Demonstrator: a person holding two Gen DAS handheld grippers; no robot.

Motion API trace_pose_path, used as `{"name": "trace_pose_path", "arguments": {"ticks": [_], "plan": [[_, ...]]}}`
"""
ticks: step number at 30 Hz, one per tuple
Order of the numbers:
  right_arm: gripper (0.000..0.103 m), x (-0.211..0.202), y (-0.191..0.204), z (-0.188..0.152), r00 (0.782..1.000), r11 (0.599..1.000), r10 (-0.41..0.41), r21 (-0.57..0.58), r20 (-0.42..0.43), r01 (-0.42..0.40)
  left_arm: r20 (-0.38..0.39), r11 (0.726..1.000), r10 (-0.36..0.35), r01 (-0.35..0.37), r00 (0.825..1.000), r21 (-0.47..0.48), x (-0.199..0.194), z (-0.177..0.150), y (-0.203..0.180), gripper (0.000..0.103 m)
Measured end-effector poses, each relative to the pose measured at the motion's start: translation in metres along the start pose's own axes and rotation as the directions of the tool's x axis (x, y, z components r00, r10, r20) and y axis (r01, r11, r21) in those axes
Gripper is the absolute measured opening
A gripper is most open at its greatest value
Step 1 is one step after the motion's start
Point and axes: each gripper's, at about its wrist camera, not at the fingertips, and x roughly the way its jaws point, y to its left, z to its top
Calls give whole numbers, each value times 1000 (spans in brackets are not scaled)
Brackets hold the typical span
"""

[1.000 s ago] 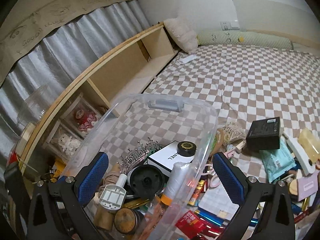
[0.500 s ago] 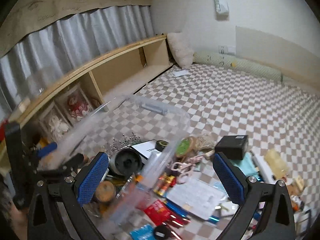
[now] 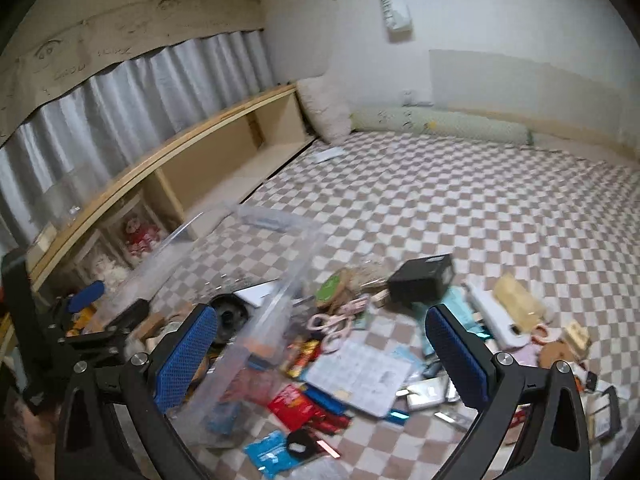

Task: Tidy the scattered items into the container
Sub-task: 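Withdraw the right gripper from the box back over the item pile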

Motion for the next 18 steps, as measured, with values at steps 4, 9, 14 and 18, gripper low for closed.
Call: {"name": "trace_pose_path", "arguments": {"ticks": [4,9,14,18], "plan": [[103,-10,-13,-4,998,998,-53,-42,29,54,47,997,-63,65,997,-44,-9,7,-6,103],[103,-19,-34,-9,994,993,-94,-61,48,97,72,995,-97,98,993,-5,-14,15,-26,103],[103,-32,-59,-14,989,990,-129,-53,73,133,87,987,-158,158,984,15,-20,25,-49,103],[103,-44,-77,-16,984,987,-152,-37,96,156,95,979,-204,202,974,32,-23,37,-71,103]]}}
